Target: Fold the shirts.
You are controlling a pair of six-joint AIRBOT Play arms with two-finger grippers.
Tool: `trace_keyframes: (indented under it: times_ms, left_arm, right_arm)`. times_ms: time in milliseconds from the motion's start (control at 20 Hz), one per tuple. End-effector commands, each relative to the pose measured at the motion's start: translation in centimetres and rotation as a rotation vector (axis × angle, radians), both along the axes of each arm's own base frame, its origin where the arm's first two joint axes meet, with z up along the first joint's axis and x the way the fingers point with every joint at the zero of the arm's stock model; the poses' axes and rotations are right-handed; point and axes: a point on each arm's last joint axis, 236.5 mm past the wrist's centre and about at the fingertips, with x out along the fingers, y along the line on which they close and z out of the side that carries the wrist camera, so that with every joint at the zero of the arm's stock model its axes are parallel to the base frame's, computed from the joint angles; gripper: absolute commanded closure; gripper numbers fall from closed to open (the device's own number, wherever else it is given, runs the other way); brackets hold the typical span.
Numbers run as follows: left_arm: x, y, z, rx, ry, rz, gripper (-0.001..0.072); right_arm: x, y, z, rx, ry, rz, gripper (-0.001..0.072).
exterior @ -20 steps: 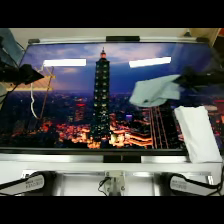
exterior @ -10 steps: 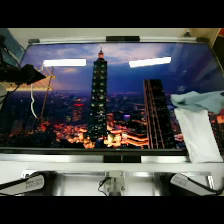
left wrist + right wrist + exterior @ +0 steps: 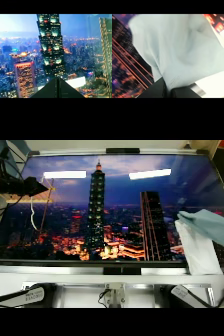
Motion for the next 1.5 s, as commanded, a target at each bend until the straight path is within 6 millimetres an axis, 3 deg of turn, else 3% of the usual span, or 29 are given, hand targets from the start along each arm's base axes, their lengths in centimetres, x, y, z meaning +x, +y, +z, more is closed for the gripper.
trace_keyframes:
  times_ms: [0,200,450,650,700,750,800,900,1000,1100,1150,1200,1250,1300,1350,1400,1450]
  left_arm:
    - [0.0,0.0,0.0,0.006,-0.005,-0.007,0.0674]
    - [0.0,0.0,0.0,0.01,-0.008,-0.012,0.0675]
    - [0.0,0.0,0.0,0.009,-0.007,-0.012,0.0674]
    - [0.0,0.0,0.0,0.009,-0.007,-0.012,0.0675]
    - [0.0,0.0,0.0,0.009,-0.007,-0.012,0.0675]
    - [0.0,0.0,0.0,0.009,-0.007,-0.012,0.0675]
    - [0.0,0.0,0.0,0.009,-0.007,-0.012,0.0675]
    - [0.0,0.0,0.0,0.009,-0.007,-0.012,0.0675]
    - [0.0,0.0,0.0,0.009,-0.008,-0.012,0.0675]
    - [-0.8,0.3,-0.4,0.058,0.022,-0.035,0.0679]
    - [-2.2,1.8,-2.0,0.196,0.109,-0.031,0.068]
    - [-4.1,4.8,-3.6,0.421,0.222,0.003,0.068]
    - [-5.4,7.5,-4.1,0.634,0.289,0.031,0.0679]
    - [-5.8,8.7,-3.8,0.781,0.306,0.055,0.0678]
    - [-5.4,7.5,-3.8,0.797,0.287,0.053,0.0674]
    - [-5.0,5.3,-4.0,0.758,0.263,0.017,0.0582]
    - [-4.8,2.4,-4.5,0.696,0.253,-0.027,0.0224]
  right_arm:
    - [-6.0,1.2,-2.8,0.061,0.258,-0.015,0.0644]
    - [-9.9,1.2,-7.3,0.035,0.4,-0.045,0.0643]
    - [-10.7,2.3,-13.4,0.07,0.427,-0.097,0.0609]
    - [-13.7,0.7,-14.1,-0.008,0.548,-0.091,0.0608]
    - [-14.5,0.5,-13.9,-0.021,0.58,-0.089,0.0457]
    - [-15.0,0.6,-13.7,-0.017,0.604,-0.078,0.0139]
    - [-15.2,0.9,-13.7,-0.007,0.611,-0.06,0.0084]
    - [-15.5,1.2,-13.3,0.007,0.622,-0.049,0.0084]
    - [-15.1,0.1,-11.5,-0.037,0.607,-0.042,0.0083]
    - [-12.2,-2.8,-7.4,-0.165,0.503,-0.031,0.0084]
    - [-9.5,-4.2,-4.5,-0.265,0.417,-0.007,0.0085]
    - [-5.9,-4.8,-1.4,-0.369,0.308,0.034,0.0085]
    - [-2.4,-4.5,0.9,-0.446,0.206,0.082,0.0085]
    - [1.8,-2.7,3.0,-0.504,0.091,0.14,0.0085]
    - [5.3,0.4,3.8,-0.509,0.002,0.204,0.0085]
    - [8.2,4.7,3.6,-0.468,-0.057,0.291,0.0085]
    - [10.2,9.3,2.4,-0.391,-0.079,0.384,0.0084]
